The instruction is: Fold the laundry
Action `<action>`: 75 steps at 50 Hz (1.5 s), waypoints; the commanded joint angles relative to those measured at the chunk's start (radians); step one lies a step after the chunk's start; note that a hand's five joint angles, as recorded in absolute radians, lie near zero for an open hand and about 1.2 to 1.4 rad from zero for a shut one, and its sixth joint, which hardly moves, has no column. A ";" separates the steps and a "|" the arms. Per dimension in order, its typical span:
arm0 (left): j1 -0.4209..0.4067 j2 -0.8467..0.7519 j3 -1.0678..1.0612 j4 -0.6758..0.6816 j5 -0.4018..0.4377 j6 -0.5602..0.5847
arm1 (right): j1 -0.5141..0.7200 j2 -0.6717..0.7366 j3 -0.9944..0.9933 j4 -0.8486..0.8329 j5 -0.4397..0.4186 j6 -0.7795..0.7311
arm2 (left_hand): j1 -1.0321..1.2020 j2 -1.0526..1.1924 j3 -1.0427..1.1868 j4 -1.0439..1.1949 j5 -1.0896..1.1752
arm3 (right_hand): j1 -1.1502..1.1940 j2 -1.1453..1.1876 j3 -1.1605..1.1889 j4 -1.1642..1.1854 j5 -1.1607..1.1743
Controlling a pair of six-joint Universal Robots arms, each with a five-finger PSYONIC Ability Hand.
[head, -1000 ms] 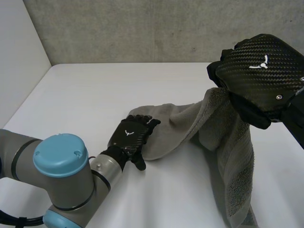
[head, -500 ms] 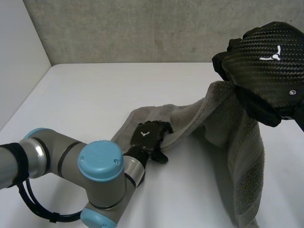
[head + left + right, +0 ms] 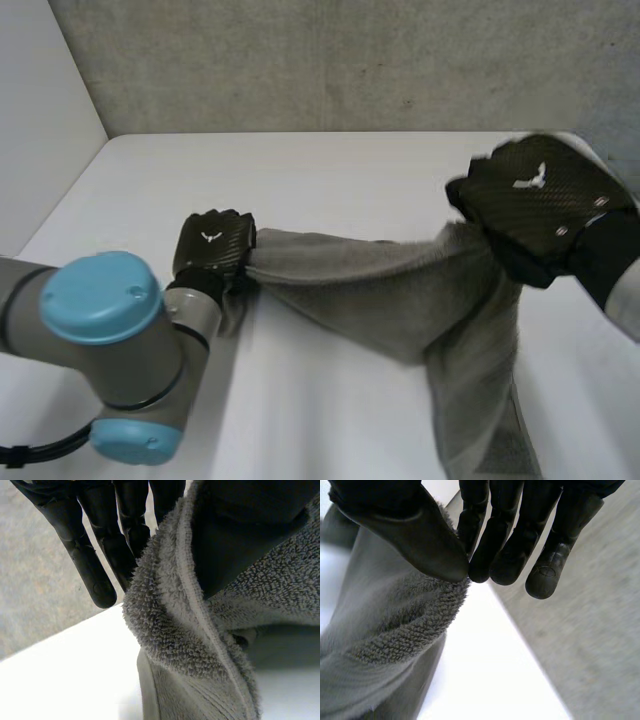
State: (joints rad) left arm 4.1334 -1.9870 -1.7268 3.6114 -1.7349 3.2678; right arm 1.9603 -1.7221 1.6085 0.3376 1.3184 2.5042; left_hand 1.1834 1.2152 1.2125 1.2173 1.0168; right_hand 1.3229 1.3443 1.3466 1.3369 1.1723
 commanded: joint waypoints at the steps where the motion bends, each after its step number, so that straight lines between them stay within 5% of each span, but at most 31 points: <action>1: 0.027 0.060 -0.085 -0.033 0.078 0.211 | -0.017 0.226 0.042 0.096 0.010 -0.190 | 0.213 0.181 0.184 0.179 0.205 | 0.073 0.052 0.050 0.059 0.049; 11: 0.113 -0.035 0.007 -0.168 0.112 0.443 | -0.034 0.445 -0.088 0.078 0.018 -0.283 | 0.213 0.181 0.184 0.179 0.205 | 0.073 0.052 0.050 0.059 0.049; 20: 0.108 -0.075 0.380 -0.158 0.152 0.440 | -0.029 0.529 -0.539 -0.231 0.061 -0.050 | 0.213 0.181 0.184 0.179 0.205 | 0.073 0.052 0.050 0.059 0.049; 25: 0.085 -0.070 0.740 -0.061 0.146 0.418 | -0.037 0.469 -0.628 -0.489 0.117 0.092 | 0.213 0.181 0.184 0.179 0.205 | 0.073 0.052 0.050 0.059 0.049; 30: 0.059 -0.067 0.849 -0.034 0.143 0.389 | -0.029 0.441 -0.613 -0.505 0.133 0.124 | 0.213 0.181 0.184 0.179 0.205 | 0.073 0.052 0.050 0.059 0.049; 34: 0.039 -0.055 0.813 -0.074 0.143 0.385 | -0.028 0.444 -0.559 -0.414 0.130 0.125 | 0.213 0.181 0.184 0.179 0.205 | 0.073 0.052 0.050 0.059 0.049; 39: 0.031 -0.004 0.644 -0.117 0.140 0.386 | -0.032 0.449 -0.365 -0.332 0.116 0.130 | 0.213 0.181 0.184 0.179 0.205 | -0.884 -0.905 -0.907 -0.897 -0.907; 43: 0.042 0.040 0.463 -0.103 0.144 0.395 | -0.044 0.457 -0.284 -0.335 0.113 0.133 | 0.213 0.181 0.184 0.179 0.205 | -1.148 -1.170 -1.172 -1.162 -1.172; 58: 0.068 0.297 0.211 -0.097 0.143 0.461 | -0.070 0.529 -0.260 -0.301 -0.137 0.277 | 0.213 0.181 0.184 0.179 0.205 | -1.148 -1.170 -1.172 -1.162 -1.172; 64: 0.067 0.491 0.075 -0.085 0.156 0.478 | -0.070 0.575 -0.430 -0.192 -0.235 0.410 | 0.213 0.181 0.184 0.179 0.205 | -1.148 -1.170 -1.172 -1.162 -1.172; 71: 0.067 0.635 -0.019 -0.086 0.155 0.478 | -0.055 0.795 -0.747 -0.008 -0.401 0.622 | 0.213 0.181 0.184 0.179 0.205 | -1.148 -1.170 -1.172 -1.162 -1.172; 75: 0.067 0.654 -0.036 -0.089 0.153 0.480 | -0.024 0.885 -0.817 0.063 -0.424 0.665 | 0.213 0.181 0.184 0.179 0.205 | -1.148 -1.170 -1.172 -1.162 -1.172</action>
State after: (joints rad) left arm 4.2002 -1.3726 -1.7320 3.5260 -1.5790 3.7479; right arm 1.9026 -0.9788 0.9282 0.2914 0.9497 3.0811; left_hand 1.1929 1.2175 1.2170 1.2184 1.0268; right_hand 0.2356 0.2513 0.2425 0.2606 0.0617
